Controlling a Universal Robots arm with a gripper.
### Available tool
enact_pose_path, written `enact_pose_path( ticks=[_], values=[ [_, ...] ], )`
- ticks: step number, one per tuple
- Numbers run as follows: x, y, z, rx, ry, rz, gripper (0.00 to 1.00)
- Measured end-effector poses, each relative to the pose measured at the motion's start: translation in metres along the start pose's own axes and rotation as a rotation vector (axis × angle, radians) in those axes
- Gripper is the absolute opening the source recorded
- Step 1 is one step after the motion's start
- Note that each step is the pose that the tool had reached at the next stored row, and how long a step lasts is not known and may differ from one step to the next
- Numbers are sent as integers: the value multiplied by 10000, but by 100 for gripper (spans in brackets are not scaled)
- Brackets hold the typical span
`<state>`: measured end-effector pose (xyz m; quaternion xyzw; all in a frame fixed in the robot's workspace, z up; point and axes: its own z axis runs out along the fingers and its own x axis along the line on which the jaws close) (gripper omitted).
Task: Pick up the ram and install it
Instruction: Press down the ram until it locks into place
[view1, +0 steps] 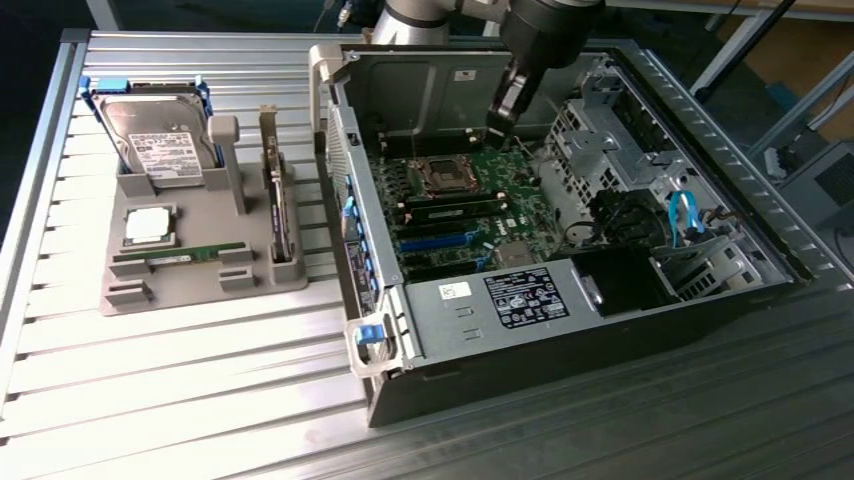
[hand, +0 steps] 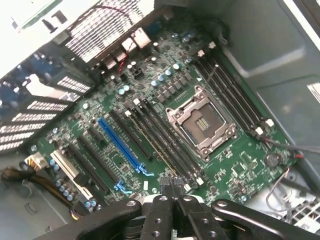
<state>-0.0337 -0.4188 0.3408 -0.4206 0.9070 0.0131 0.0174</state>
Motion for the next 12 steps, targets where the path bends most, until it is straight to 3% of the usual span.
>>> enact_pose_path(
  ticks=[12],
  values=[
    [0,0,4,103,-21,2403,11]
  ],
)
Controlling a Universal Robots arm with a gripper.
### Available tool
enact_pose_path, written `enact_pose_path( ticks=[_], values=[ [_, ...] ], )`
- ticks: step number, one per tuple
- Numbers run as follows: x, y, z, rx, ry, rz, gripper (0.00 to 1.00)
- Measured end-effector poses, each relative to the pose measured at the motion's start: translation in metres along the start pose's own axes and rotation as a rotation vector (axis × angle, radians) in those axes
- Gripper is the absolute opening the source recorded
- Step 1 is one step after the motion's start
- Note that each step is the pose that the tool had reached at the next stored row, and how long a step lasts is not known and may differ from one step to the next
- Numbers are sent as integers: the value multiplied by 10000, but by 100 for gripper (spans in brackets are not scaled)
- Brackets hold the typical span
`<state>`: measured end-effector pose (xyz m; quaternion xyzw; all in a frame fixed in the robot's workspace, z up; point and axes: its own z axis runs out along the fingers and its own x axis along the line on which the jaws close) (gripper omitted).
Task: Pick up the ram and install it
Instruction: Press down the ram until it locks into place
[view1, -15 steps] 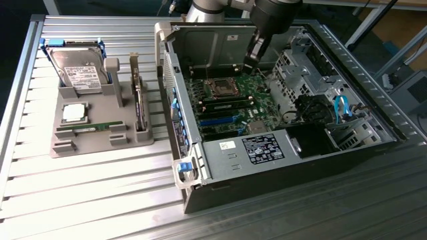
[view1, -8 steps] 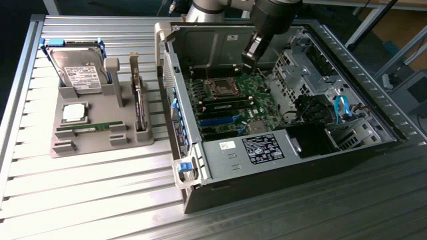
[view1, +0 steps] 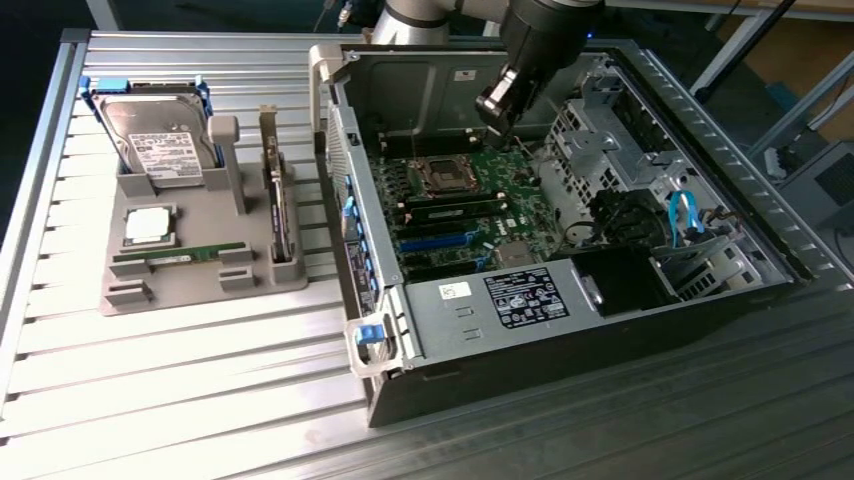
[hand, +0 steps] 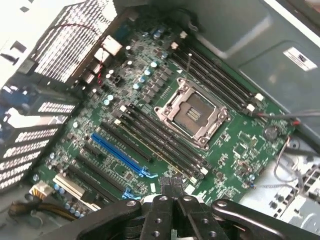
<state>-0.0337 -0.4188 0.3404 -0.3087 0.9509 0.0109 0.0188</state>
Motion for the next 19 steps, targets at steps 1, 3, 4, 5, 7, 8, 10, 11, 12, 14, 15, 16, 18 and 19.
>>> enact_pose_path(
  ticks=[1,3,4,5,7,8,10,11,12,14,15,16,18,19],
  values=[
    [0,0,0,10,-2,236,11],
    [0,0,1,23,-6,546,11],
    [0,0,1,29,-6,671,11],
    [0,0,1,35,-8,826,11],
    [0,0,1,47,-10,1116,11],
    [0,0,2,54,-12,1272,11],
    [0,0,2,68,-15,1596,11],
    [0,0,2,73,-16,1736,11],
    [0,0,3,81,-17,1899,11],
    [0,0,3,97,-20,2280,11],
    [0,0,3,104,-22,2429,11],
    [0,0,4,110,-24,2588,11],
    [0,0,4,127,-26,2963,11],
    [0,0,4,132,-28,3105,11]
  ],
)
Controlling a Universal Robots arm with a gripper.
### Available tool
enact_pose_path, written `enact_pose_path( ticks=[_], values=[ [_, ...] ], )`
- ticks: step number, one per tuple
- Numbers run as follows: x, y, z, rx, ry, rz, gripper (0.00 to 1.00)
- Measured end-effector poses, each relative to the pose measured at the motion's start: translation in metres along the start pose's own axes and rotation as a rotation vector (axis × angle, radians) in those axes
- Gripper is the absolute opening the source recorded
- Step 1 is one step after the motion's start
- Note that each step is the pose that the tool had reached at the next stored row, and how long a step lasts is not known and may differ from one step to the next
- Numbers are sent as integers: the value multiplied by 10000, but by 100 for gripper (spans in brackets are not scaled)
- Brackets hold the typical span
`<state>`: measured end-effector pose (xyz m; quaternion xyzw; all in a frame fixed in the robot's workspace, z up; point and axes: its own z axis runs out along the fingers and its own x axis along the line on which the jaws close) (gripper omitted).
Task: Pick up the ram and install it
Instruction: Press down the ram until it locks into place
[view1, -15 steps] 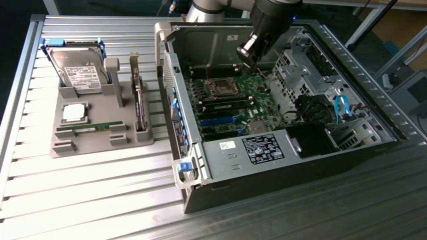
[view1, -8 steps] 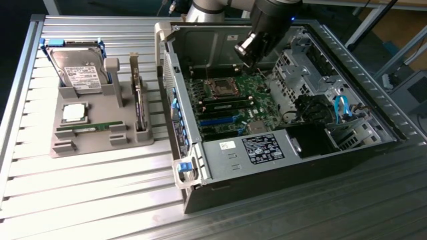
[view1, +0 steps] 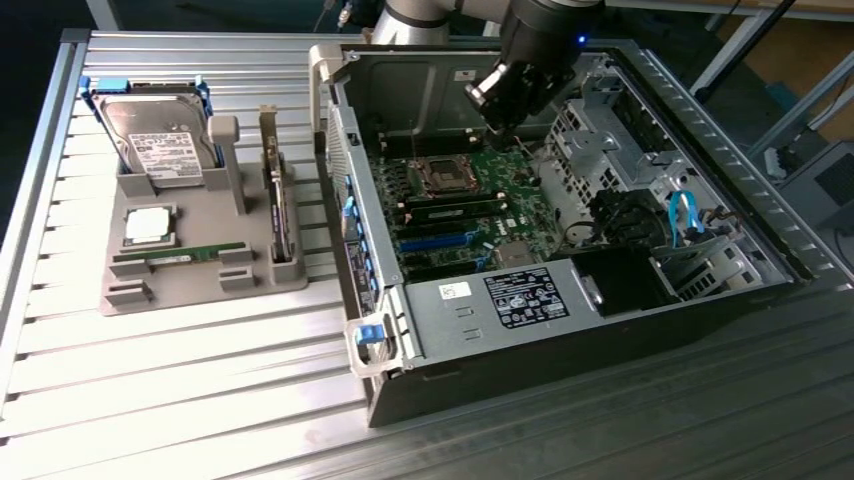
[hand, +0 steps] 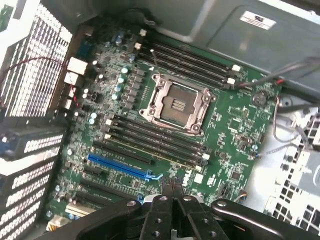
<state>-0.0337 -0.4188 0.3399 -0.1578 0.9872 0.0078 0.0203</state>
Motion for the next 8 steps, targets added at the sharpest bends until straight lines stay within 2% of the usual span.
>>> enact_pose_path(
  ticks=[8],
  values=[
    [0,0,2,67,-14,1583,11]
  ],
)
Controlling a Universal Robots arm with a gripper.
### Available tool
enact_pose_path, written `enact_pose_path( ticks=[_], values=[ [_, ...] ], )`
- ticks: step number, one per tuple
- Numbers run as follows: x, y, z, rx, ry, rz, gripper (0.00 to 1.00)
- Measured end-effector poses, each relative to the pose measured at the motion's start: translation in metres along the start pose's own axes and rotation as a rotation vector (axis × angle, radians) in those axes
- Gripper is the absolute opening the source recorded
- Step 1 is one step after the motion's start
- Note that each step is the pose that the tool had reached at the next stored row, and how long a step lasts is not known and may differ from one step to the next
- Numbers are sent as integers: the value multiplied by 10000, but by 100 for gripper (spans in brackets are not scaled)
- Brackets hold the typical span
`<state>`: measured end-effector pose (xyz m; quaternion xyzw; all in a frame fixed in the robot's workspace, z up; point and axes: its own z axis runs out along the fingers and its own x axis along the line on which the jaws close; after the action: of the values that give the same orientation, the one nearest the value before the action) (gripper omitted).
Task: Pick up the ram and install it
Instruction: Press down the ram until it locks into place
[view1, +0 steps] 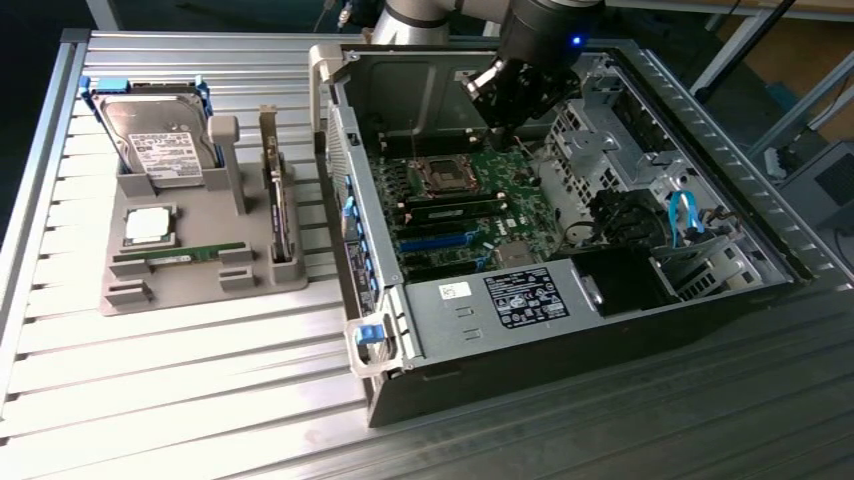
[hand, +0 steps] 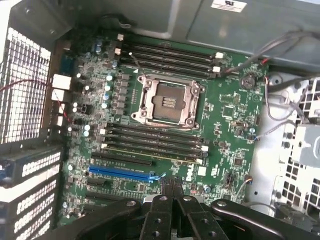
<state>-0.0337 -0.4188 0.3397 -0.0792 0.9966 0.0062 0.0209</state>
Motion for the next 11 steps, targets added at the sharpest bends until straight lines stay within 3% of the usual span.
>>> enact_pose_path(
  ticks=[4,6,11],
  values=[
    [0,0,0,2,0,36,11],
    [0,0,0,25,-5,587,11],
    [0,0,0,26,-5,601,11]
  ],
)
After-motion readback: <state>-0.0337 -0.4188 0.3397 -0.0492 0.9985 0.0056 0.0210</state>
